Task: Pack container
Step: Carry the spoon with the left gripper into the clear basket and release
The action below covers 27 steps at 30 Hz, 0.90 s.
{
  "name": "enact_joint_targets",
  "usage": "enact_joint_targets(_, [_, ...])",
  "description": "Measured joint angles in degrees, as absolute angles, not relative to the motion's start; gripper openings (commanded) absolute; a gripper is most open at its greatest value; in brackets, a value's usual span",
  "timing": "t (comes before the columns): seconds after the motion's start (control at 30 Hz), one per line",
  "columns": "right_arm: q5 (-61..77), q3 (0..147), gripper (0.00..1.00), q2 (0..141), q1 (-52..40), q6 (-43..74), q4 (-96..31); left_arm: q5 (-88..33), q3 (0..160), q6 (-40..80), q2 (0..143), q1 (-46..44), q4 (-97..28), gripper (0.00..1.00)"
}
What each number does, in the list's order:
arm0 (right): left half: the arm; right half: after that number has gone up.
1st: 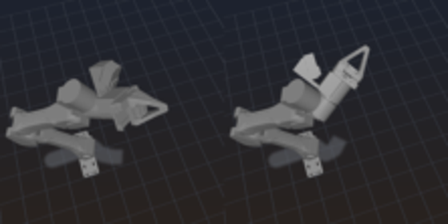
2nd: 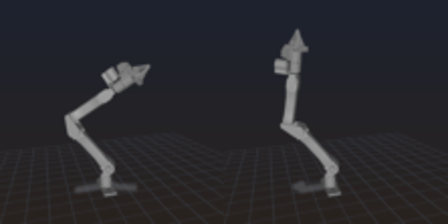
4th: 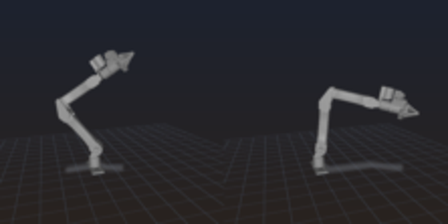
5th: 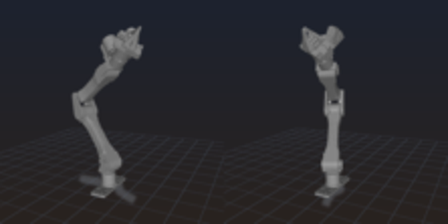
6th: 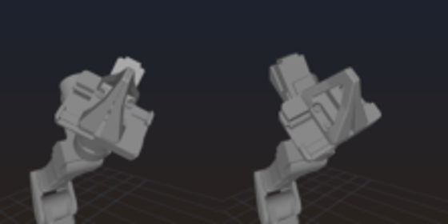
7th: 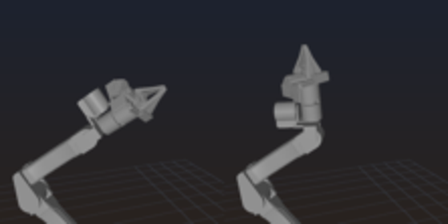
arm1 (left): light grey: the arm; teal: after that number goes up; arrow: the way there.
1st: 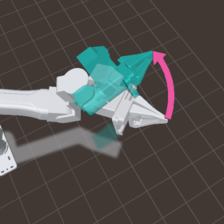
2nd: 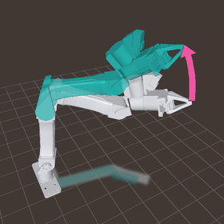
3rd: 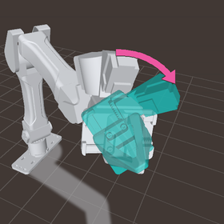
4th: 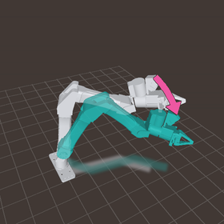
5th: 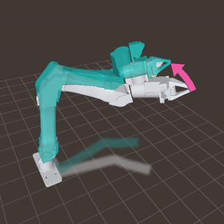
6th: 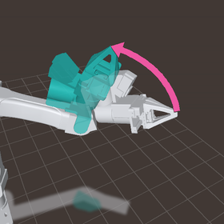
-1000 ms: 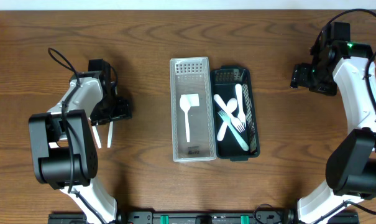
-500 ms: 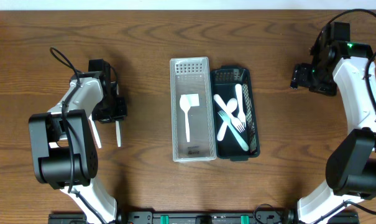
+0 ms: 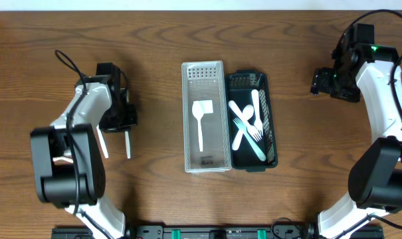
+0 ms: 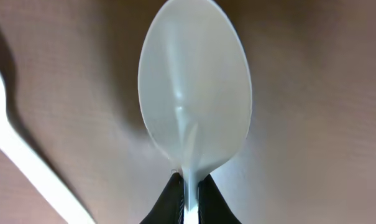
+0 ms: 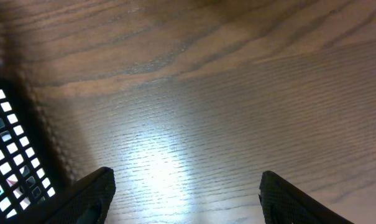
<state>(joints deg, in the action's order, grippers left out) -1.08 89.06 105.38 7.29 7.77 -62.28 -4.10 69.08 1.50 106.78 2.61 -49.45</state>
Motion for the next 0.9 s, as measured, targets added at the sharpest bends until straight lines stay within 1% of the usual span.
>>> enact_joint_targets(0.13, [-1.08,89.06,0.77,105.38,7.29,7.75,-62.28,-4.08,74.59,2.92,100.31,-2.98,-55.48,0.06])
enact_joint_targets(0.2, [-1.08,89.06,0.77,105.38,7.29,7.73,-62.26,-4.1,79.05,4.54,96.57,-7.16,-57.32,0.06])
enact_joint_targets(0.33, [-1.08,89.06,0.77,105.38,7.29,7.57,-62.17,-4.19,85.49,8.51,90.91,-16.93,-57.1,0.06])
enact_joint_targets(0.43, [-1.08,89.06,0.77,105.38,7.29,7.55,-62.13,-4.45,87.02,11.64,89.8,-23.92,-54.48,0.06])
enact_joint_targets(0.53, [-1.08,89.06,0.77,105.38,7.29,7.51,-62.13,-4.36,87.02,14.17,91.72,-29.28,-51.79,0.06])
enact_joint_targets(0.63, [-1.08,89.06,0.77,105.38,7.29,7.38,-62.13,-4.36,87.02,15.94,96.25,-32.71,-49.89,0.06])
enact_joint_targets(0.73, [-1.08,89.06,0.77,105.38,7.29,7.35,-62.13,-4.38,87.0,16.88,102.56,-34.54,-48.6,0.06])
enact_joint_targets(0.87, [-1.08,89.06,0.77,105.38,7.29,7.35,-62.17,-4.36,86.7,17.32,109.65,-34.96,-48.36,0.06])
enact_joint_targets(0.9, [-1.08,89.06,0.77,105.38,7.29,7.33,-62.24,-4.36,86.59,17.37,110.74,-34.83,-48.34,0.08])
